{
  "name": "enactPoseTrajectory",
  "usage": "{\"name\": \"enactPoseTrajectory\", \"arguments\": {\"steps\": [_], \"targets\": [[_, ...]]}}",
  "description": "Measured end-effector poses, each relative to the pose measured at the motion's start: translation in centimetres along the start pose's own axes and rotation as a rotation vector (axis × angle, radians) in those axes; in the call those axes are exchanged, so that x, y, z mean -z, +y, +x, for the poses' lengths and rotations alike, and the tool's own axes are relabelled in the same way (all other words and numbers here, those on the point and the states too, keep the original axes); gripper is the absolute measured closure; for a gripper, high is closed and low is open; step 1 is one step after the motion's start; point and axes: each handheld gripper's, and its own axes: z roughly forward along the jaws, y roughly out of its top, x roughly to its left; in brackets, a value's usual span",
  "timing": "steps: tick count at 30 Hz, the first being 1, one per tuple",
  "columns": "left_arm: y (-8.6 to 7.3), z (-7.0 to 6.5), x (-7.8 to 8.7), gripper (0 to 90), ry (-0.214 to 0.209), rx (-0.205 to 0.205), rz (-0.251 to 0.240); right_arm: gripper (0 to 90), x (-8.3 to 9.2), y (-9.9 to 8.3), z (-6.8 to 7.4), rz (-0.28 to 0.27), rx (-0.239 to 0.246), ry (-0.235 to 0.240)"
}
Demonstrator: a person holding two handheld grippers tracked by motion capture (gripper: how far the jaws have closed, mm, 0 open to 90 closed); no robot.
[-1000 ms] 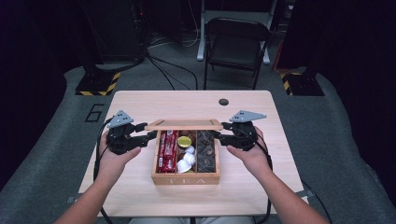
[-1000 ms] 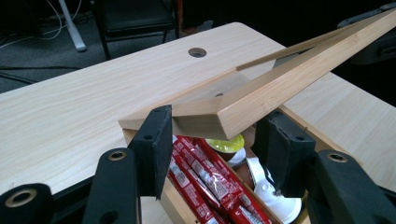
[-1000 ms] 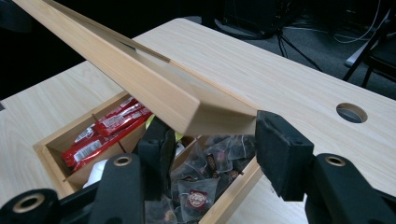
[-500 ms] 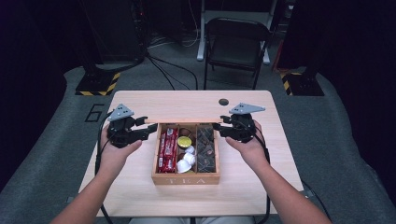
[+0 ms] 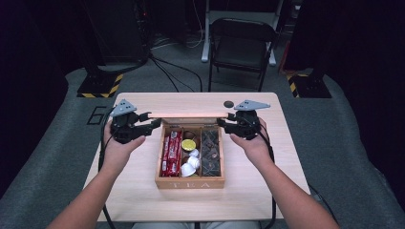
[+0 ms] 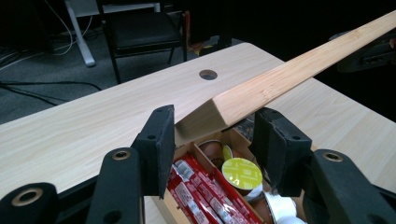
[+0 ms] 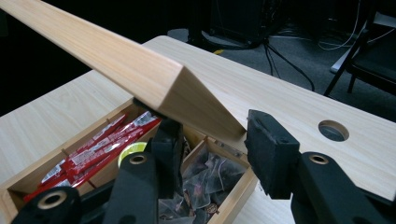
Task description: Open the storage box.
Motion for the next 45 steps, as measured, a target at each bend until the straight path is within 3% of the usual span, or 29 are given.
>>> {"name": "enactPoseTrajectory", "arguments": {"steps": [8, 12, 24, 33, 37, 40, 42, 45], "targets": [[0.0, 0.8, -1.2, 53.3, 0.012, 0.026, -0.004, 56.9, -0.3, 0.4, -0.3, -0.007, -0.012, -0.001], [0.0, 1.0, -1.8, 54.9, 0.036, 0.009, 0.005, 57.0, -0.4, 0.7, -0.4, -0.008, -0.022, -0.004], [0.5, 1.6, -2.3, 58.9, 0.048, -0.001, 0.006, 54.5, -1.1, 1.2, -1.1, -0.014, -0.029, -0.013], [0.7, 2.2, -2.9, 60.0, 0.051, 0.011, -0.019, 56.1, -1.9, 1.5, -1.2, -0.025, -0.01, -0.038], [0.7, 2.3, -3.1, 59.9, 0.052, 0.02, -0.026, 57.2, -2.0, 1.6, -1.4, -0.026, -0.027, -0.035], [0.6, 2.5, -3.6, 59.7, 0.058, 0.014, -0.004, 57.5, -2.1, 1.7, -1.5, -0.027, -0.024, -0.038], [0.4, 2.4, -4.3, 59.6, 0.083, -0.024, 0.034, 57.5, -2.1, 1.8, -1.5, -0.027, -0.024, -0.039], [0.3, 2.5, -4.7, 59.6, 0.094, -0.035, 0.044, 57.5, -2.1, 1.8, -1.6, -0.028, -0.025, -0.037]]}}
